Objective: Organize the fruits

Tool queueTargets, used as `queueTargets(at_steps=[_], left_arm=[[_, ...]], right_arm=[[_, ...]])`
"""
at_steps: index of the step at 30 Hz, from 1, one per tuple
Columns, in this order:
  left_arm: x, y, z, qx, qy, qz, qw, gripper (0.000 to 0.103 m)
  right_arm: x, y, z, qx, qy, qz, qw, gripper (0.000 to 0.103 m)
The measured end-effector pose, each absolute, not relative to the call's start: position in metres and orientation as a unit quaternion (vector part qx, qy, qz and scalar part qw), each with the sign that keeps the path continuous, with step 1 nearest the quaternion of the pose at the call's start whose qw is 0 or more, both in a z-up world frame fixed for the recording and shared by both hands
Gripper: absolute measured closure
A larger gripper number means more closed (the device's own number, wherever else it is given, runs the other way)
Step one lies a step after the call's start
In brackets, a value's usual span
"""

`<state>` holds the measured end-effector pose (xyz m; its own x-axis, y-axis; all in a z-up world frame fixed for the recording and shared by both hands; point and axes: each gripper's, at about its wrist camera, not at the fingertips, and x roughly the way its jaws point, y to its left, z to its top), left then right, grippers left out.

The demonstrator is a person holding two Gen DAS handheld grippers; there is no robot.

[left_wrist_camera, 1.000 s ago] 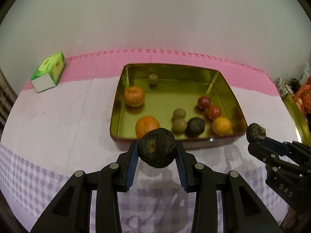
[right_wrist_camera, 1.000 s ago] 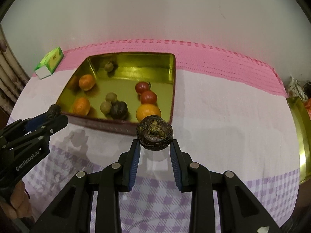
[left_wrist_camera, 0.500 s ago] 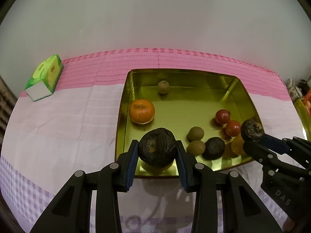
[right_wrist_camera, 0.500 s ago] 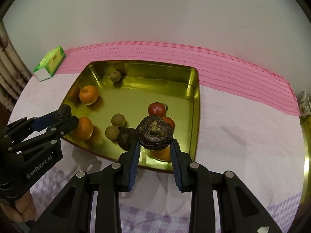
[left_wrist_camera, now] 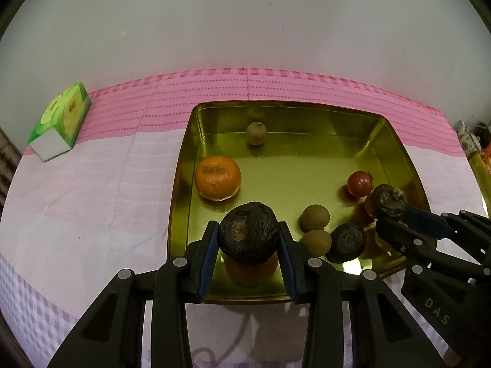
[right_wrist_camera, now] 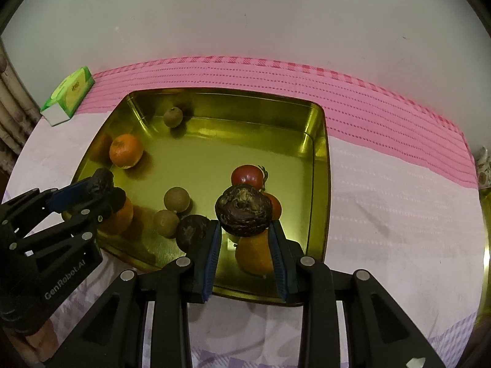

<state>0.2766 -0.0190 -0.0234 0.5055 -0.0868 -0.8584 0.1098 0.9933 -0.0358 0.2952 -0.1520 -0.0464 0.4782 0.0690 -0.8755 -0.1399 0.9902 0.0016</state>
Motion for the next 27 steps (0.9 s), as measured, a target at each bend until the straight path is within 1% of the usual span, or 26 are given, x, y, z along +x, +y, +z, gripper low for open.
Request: queueTargets(at_steps=[10, 12, 15, 17, 19, 22, 23, 24, 27], left_arm=[[0.276, -0.018, -0.023, 0.012, 0.497, -0.06, 0.866, 0.064], [0.276, -0.018, -0.022, 0.011, 0.498, -0.059, 0.865, 0.064], [0.274, -0.017, -0.02, 0.009, 0.495, -0.057, 0.867, 0.063], [0.271, -0.017, -0.018, 0.013, 0.491, -0.056, 0.869, 0.063], [0.267, -0.018, -0.015, 0.016, 0.488, -0.055, 0.871, 0.063], [0.261, -0.017, -0.011, 0.016, 0.486, -0.053, 0.872, 0.062], [0.259, -0.016, -0.01, 0.016, 0.485, -0.052, 0.873, 0.061], [0.257, -0.016, -0.009, 0.016, 0.484, -0.05, 0.873, 0.057], [0.249, -0.014, -0.003, 0.013, 0.477, -0.044, 0.878, 0.053]], right_arm=[[0.293, -0.153, -0.045, -0.033, 0.507, 0.062, 0.859, 0.072], [0.292, -0.154, -0.044, -0.031, 0.506, 0.059, 0.86, 0.069], [0.289, -0.153, -0.04, -0.031, 0.503, 0.059, 0.862, 0.067], [0.287, -0.153, -0.037, -0.031, 0.5, 0.058, 0.863, 0.06], [0.283, -0.152, -0.034, -0.031, 0.498, 0.055, 0.865, 0.056], [0.278, -0.151, -0.029, -0.029, 0.493, 0.054, 0.868, 0.056], [0.277, -0.151, -0.028, -0.028, 0.492, 0.053, 0.868, 0.054], [0.274, -0.151, -0.027, -0.027, 0.491, 0.052, 0.869, 0.054], [0.267, -0.153, -0.024, -0.025, 0.488, 0.046, 0.871, 0.05]])
